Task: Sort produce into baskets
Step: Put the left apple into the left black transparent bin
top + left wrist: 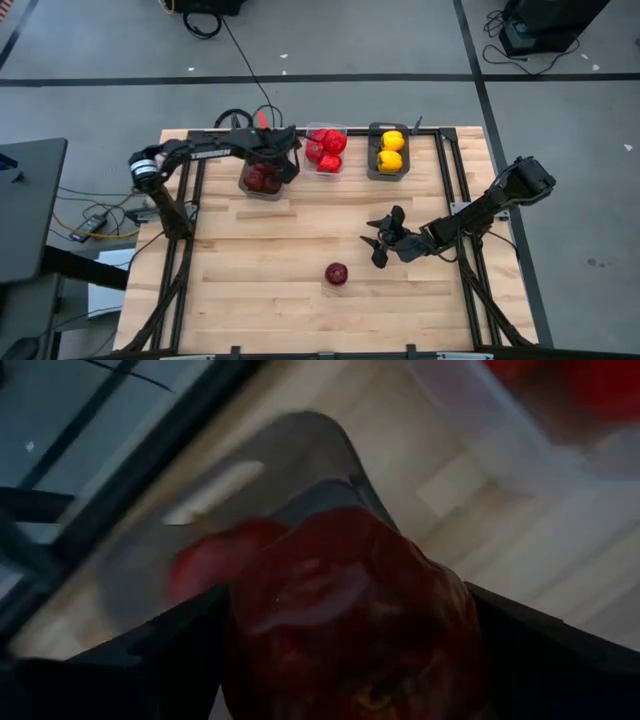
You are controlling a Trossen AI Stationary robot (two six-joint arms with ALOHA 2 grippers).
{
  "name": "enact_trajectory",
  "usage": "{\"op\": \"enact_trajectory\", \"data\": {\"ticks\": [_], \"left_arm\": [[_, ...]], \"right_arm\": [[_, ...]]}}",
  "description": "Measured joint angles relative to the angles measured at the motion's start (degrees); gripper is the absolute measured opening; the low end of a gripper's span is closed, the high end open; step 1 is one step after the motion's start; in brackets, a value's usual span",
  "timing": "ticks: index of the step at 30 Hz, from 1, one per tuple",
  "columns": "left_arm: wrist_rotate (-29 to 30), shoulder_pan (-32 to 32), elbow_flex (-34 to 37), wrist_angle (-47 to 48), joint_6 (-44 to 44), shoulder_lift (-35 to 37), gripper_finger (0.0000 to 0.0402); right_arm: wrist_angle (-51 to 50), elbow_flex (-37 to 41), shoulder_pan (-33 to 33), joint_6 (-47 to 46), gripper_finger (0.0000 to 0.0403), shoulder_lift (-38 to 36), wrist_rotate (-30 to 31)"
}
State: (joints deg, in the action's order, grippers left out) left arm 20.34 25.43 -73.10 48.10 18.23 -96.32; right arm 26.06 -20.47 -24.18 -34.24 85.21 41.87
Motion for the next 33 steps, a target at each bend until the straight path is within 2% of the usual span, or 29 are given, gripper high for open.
{"op": "enact_trajectory", "data": {"ticks": [5,7,15,23,30,33], "left_arm": [[-5.82,1.87,0.93,-4.82,-1.20,-5.77,0.0358],[-5.92,2.50,0.69,-5.62,-1.13,-7.78,0.0358],[-4.65,4.19,-1.11,-7.02,-2.56,-8.95,0.0359],[0.05,4.26,-7.12,-0.71,-3.03,-7.45,0.0359],[2.36,4.22,-7.00,0.35,-1.23,-7.45,0.0359],[1.12,4.28,-6.15,-1.65,-0.09,-7.45,0.0359]], "right_arm": [[-1.70,0.00,-0.11,-1.99,0.0248,0.00,-0.13],[-2.58,0.00,-0.39,-3.03,0.0248,0.00,-0.13],[-5.25,0.00,-1.60,-6.11,0.0248,0.00,0.47],[-5.03,0.00,-2.03,-6.86,0.0248,0.00,0.52],[-4.80,0.02,-3.15,-7.19,0.0248,0.00,0.67],[-4.80,0.00,-3.15,-7.19,0.0248,0.00,0.98]]}}
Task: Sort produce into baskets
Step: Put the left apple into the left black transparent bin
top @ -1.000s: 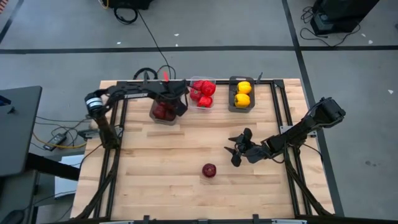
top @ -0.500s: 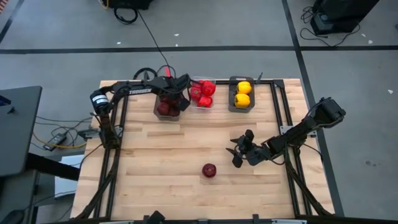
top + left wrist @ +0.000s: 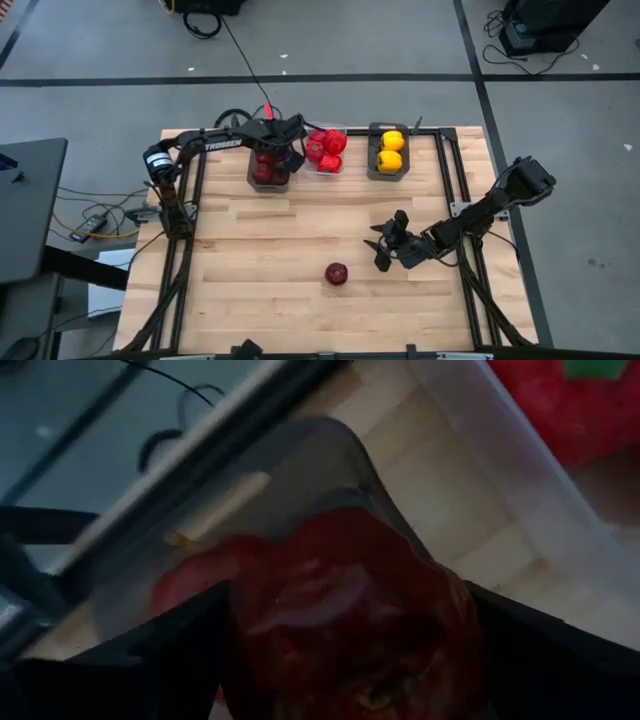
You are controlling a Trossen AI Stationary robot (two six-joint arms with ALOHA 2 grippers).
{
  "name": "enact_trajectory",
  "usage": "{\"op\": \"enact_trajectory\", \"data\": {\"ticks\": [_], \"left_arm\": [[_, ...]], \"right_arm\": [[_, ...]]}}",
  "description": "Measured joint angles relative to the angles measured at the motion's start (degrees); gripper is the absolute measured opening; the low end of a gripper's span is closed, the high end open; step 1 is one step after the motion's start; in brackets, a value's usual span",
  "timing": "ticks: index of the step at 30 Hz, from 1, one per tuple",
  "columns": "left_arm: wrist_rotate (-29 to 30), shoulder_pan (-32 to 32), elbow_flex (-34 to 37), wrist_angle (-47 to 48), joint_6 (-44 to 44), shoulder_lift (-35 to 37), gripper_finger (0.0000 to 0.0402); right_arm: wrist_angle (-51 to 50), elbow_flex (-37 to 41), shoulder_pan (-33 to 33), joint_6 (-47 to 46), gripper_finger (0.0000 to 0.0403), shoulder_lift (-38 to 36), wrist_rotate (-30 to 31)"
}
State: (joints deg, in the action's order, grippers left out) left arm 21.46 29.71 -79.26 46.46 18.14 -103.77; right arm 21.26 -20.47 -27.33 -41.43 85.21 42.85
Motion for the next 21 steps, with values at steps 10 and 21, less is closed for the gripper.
{"op": "enact_trajectory", "data": {"ticks": [10,21], "left_arm": [[0.06,1.73,5.58,6.06,3.55,0.42,0.0394],[0.78,0.56,6.29,5.49,1.53,4.54,0.0385]], "right_arm": [[0.02,0.02,-0.61,0.33,0.0257,0.00,-0.24],[0.37,0.02,-1.05,-0.04,0.0278,0.00,0.65]]}}
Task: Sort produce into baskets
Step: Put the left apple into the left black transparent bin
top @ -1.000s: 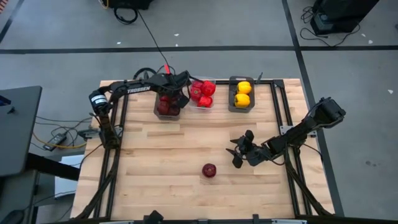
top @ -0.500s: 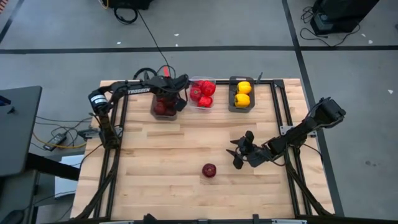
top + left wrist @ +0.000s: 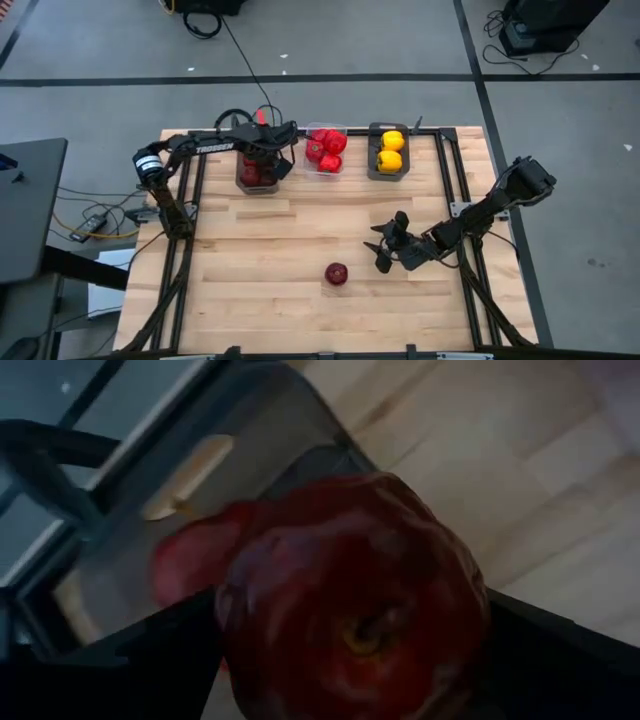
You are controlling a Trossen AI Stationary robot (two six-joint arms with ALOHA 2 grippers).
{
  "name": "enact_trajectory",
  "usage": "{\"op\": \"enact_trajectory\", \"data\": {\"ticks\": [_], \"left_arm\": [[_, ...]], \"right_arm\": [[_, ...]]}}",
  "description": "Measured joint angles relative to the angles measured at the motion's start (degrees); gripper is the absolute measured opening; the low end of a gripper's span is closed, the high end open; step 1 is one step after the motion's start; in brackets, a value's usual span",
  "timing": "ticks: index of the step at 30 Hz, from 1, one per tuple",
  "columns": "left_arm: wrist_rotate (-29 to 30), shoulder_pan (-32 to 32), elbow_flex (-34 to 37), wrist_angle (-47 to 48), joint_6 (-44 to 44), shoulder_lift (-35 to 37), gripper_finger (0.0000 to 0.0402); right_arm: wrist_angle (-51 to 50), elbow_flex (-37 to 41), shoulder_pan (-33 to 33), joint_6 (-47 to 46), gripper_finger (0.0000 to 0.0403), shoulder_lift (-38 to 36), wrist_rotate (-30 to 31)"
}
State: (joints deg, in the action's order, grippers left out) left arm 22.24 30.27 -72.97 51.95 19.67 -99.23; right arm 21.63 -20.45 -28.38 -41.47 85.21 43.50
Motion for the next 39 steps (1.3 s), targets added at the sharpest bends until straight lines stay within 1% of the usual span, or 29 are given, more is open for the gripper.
{"op": "enact_trajectory", "data": {"ticks": [9,13,21,26,30,34,36,39], "left_arm": [[0.70,-0.86,-0.02,2.14,-1.57,4.04,0.0385],[0.73,-0.75,0.12,3.81,-1.50,4.14,0.0385],[1.14,-0.78,1.11,1.16,-3.62,4.05,0.0385],[1.12,-1.13,1.11,1.49,-5.36,4.05,0.0385],[-0.96,-1.17,1.11,1.73,-7.32,4.05,0.0385],[-1.07,-1.15,1.11,1.70,-6.57,4.05,0.0391],[-0.23,-1.04,1.11,1.83,-6.68,4.05,0.0397],[2.85,-0.93,1.11,1.79,-7.30,4.05,0.0399]], "right_arm": [[0.51,0.00,0.00,-0.84,0.0295,0.00,0.53],[0.68,0.00,0.00,-0.88,0.0302,0.00,0.55],[0.66,0.00,0.00,-0.86,0.0307,0.00,0.51],[0.66,0.00,0.00,-0.88,0.0307,0.00,0.51],[0.66,0.00,0.00,-0.88,0.0307,0.00,0.49],[0.66,0.00,0.00,-0.87,0.0307,0.00,0.43],[0.66,0.00,0.00,-0.86,0.0307,0.00,0.38],[0.66,0.00,0.00,-0.86,0.0307,0.00,0.36]]}}
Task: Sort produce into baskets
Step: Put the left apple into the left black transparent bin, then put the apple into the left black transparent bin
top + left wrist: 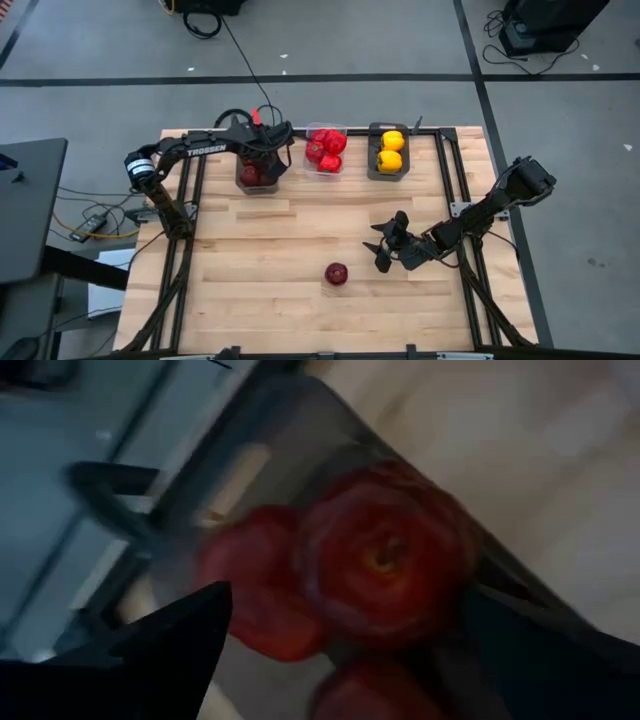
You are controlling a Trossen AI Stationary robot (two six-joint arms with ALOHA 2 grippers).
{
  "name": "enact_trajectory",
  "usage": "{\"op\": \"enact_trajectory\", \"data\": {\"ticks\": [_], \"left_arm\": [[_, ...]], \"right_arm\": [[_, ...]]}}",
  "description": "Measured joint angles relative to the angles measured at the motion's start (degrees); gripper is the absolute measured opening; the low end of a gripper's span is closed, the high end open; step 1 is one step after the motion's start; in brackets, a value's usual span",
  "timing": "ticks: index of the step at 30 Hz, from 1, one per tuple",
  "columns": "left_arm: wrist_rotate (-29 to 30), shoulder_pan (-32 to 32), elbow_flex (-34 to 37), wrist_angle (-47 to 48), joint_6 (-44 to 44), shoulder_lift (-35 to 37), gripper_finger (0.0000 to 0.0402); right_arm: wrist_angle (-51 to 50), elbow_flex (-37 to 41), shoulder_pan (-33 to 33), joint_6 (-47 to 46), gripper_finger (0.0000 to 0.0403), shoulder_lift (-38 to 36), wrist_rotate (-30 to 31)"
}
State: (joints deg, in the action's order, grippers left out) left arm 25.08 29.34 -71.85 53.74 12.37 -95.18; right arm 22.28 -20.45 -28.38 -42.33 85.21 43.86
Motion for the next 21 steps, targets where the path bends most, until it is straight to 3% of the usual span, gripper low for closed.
{"op": "enact_trajectory", "data": {"ticks": [5,11,16,21], "left_arm": [[5.60,0.00,-1.07,3.26,3.68,-0.02,0.0398],[6.46,-5.04,-5.37,7.24,4.32,2.68,0.0398],[4.39,-14.36,-6.62,6.80,5.93,7.19,0.0394],[1.19,-28.83,-6.60,-1.05,9.16,7.11,0.0394]], "right_arm": [[0.00,0.00,0.00,0.31,0.0307,0.00,-0.02],[-0.20,0.00,0.00,-0.04,0.0307,0.00,-0.06],[-0.17,0.02,-0.34,-2.03,0.0307,0.00,-1.21],[-0.32,0.02,-2.40,-4.03,0.0307,0.00,-1.66]]}}
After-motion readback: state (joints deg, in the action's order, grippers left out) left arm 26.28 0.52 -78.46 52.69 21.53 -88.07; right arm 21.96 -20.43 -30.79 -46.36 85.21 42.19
